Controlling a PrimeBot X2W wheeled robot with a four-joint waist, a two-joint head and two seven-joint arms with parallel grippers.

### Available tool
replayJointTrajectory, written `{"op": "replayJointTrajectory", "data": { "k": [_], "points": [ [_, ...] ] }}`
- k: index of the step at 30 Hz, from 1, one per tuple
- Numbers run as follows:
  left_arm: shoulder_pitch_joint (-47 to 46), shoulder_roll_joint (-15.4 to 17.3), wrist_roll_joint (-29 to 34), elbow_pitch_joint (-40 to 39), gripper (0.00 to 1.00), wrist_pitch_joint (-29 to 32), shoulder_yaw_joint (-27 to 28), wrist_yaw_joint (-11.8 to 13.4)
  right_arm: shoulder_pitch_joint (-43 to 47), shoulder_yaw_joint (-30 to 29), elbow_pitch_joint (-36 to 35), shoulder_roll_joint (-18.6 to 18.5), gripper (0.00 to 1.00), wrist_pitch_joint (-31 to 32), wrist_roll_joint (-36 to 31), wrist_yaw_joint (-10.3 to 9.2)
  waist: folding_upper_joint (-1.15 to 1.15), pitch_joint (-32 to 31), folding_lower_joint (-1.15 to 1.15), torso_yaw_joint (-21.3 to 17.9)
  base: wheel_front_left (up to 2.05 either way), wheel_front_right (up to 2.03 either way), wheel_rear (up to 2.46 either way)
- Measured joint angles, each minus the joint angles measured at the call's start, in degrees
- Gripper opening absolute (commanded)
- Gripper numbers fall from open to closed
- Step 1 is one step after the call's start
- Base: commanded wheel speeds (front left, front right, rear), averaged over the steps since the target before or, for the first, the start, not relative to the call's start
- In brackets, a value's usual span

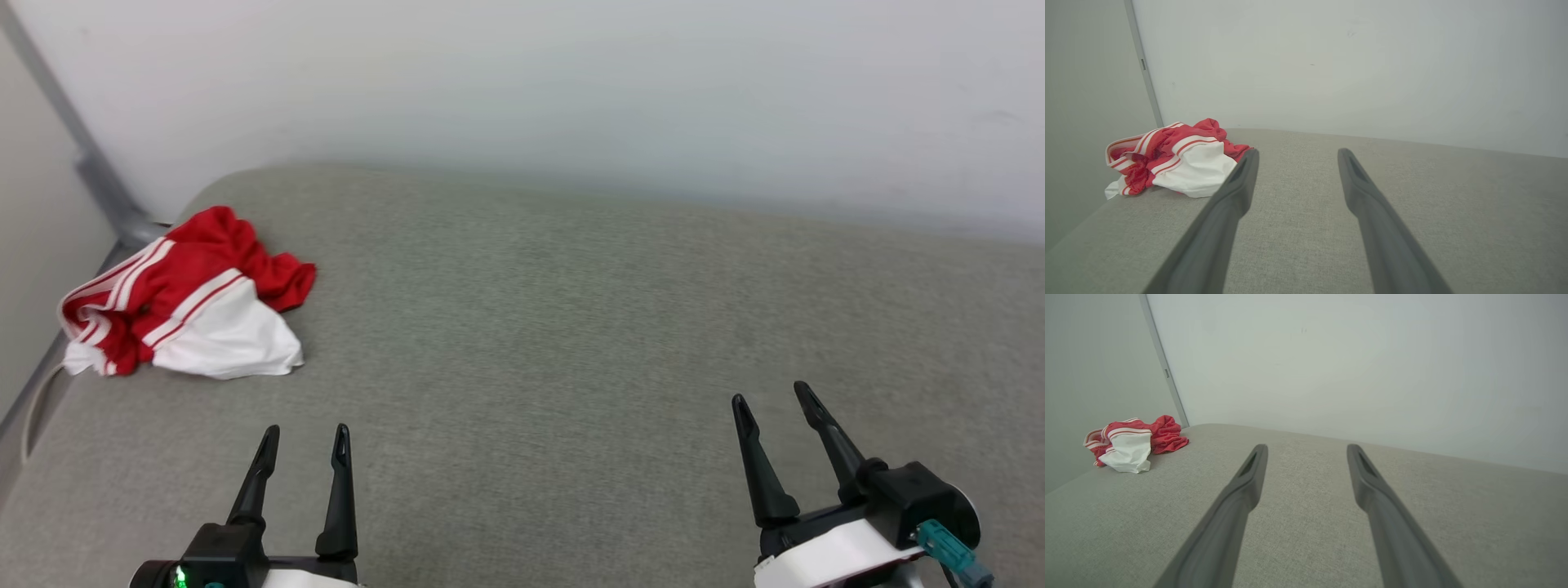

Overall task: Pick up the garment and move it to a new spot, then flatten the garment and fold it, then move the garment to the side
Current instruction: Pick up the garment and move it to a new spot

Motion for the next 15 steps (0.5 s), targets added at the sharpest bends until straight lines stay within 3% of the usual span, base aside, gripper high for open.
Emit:
{"op": "replayJointTrajectory", "data": {
  "k": [15],
  "points": [
    [1.69,0.0,0.74,-0.02,1.0,0.0,1.02,-0.8,0.64,2.13,1.2,0.0,1.0,0.0,1.52,0.0,0.0,-1.35,0.0,10.91,0.0,0.0,0.0]
  ]
}}
